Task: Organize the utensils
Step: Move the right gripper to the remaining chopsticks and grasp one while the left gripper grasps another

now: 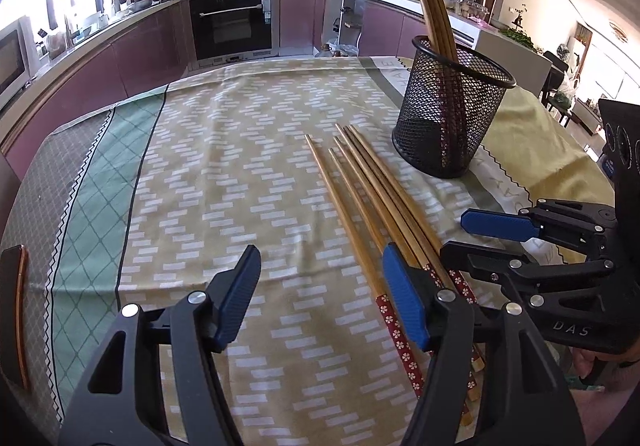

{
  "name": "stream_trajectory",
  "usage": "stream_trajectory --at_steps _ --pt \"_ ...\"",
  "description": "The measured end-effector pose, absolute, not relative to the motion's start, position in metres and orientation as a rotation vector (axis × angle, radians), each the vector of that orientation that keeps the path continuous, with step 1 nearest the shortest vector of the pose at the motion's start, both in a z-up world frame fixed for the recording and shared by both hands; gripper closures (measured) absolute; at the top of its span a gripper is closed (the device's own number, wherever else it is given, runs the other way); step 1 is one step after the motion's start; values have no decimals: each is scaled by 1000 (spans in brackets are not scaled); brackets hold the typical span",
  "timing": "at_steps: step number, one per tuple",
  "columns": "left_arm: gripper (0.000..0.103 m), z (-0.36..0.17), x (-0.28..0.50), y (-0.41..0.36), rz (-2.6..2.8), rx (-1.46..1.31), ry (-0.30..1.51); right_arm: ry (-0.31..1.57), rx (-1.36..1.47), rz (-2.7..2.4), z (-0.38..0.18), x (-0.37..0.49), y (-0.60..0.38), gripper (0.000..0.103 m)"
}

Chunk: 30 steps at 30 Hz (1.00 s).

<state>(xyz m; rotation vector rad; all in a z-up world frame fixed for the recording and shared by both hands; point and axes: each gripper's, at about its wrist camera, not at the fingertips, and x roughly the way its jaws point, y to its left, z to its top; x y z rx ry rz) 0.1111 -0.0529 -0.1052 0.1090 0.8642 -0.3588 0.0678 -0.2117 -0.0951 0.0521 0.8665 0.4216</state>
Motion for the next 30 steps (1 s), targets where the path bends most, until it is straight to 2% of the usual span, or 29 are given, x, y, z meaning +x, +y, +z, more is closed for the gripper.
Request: stream_trajectory --at_steps 16,25,30 --pt "44 -112 115 -57 -366 113 888 872 25 392 -95 69 -205 72" --pt "52 -116 122 -63 -372 132 912 882 -18 377 -95 76 -196 76" --pt "60 -117 127 -68 -377 149 917 881 -32 373 -96 85 -190 79"
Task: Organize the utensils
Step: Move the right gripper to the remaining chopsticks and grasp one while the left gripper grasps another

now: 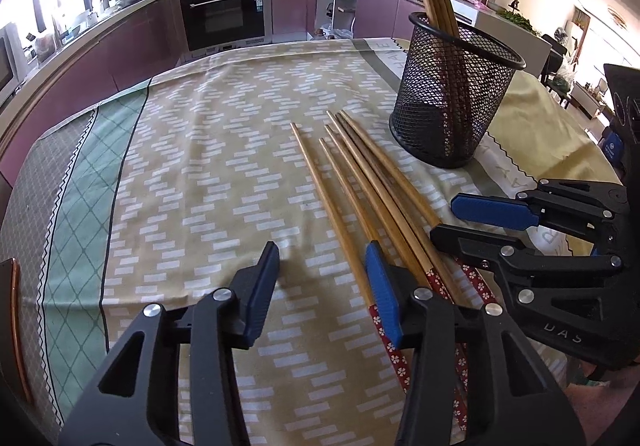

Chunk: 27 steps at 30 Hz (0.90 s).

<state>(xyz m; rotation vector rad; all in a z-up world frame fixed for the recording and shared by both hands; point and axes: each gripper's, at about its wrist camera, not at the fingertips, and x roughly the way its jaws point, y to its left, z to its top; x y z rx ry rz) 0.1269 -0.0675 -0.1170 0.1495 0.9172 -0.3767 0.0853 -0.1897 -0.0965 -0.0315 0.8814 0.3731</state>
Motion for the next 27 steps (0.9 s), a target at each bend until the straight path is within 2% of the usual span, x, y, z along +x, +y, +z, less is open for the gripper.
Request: stream_trajectory --at_steps 12,15,18,27 --pt "69 -119 146 -75 -385 152 929 884 -48 358 -98 108 -184 86" --pt "77 -119 148 -76 -381 146 927 884 -29 356 -98 109 -185 92" --pt "90 -119 149 -75 -388 119 934 884 2 361 -99 109 -188 95" --pt "95 -119 145 -64 -387 45 938 856 81 370 -92 103 -201 97"
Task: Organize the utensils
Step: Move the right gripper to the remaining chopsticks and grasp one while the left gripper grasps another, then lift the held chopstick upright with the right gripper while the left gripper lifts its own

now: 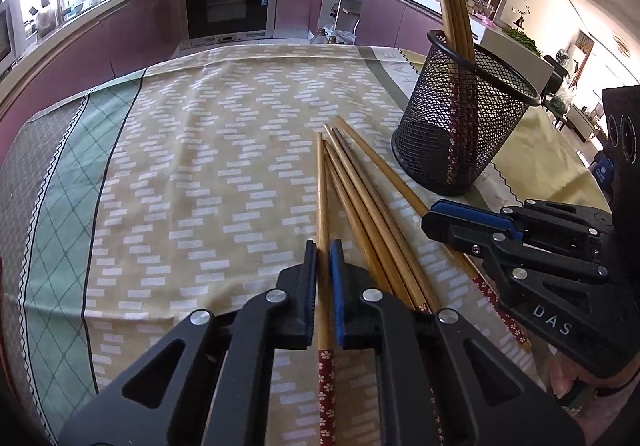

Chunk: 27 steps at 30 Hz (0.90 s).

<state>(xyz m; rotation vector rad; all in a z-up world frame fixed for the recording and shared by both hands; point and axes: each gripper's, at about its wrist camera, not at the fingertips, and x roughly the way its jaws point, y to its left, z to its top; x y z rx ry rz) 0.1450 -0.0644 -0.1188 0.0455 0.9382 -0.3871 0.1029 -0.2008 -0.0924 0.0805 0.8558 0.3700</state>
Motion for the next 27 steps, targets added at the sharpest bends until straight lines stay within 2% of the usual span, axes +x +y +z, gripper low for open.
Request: stream_trajectory --at_steps 16,24,27 --pt "95 -118 119 -64 -490 105 945 912 -2 490 -94 88 -194 97" --pt "85 -120 126 -67 -509 120 960 928 -3 490 -98 96 -194 95" --pt "85 -120 130 -71 -499 128 962 923 0 486 -97 96 -194 97"
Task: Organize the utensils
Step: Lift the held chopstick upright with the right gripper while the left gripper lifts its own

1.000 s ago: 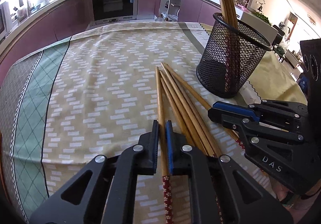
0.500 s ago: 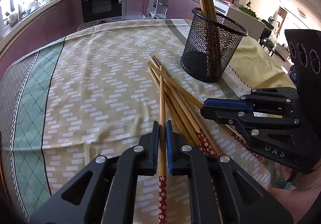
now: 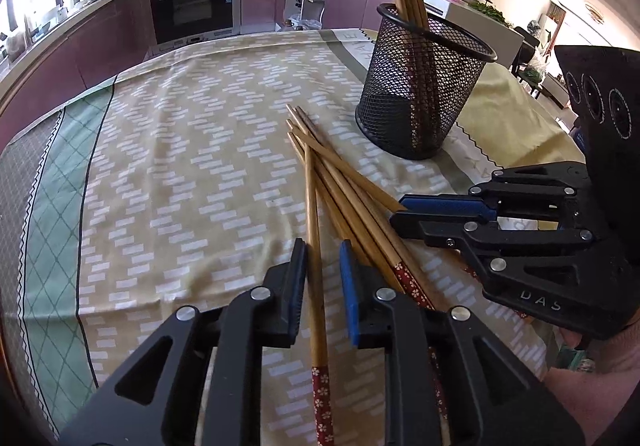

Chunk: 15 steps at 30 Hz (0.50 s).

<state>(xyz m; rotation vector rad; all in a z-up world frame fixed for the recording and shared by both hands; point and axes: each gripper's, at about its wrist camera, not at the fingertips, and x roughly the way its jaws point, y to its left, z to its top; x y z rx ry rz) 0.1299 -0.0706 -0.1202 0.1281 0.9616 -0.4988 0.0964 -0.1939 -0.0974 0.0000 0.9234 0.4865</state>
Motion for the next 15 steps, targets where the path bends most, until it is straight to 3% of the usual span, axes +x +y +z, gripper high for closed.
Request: stream_trajectory --at_steps 1,2,15 --pt "86 -120 131 -71 -491 129 965 921 5 485 -97 96 -194 97" --pt "95 -119 131 -72 -477 132 963 917 8 484 -97 95 -196 97" --pt "95 -77 117 -63 -518 85 868 780 47 490 -58 72 -222 97"
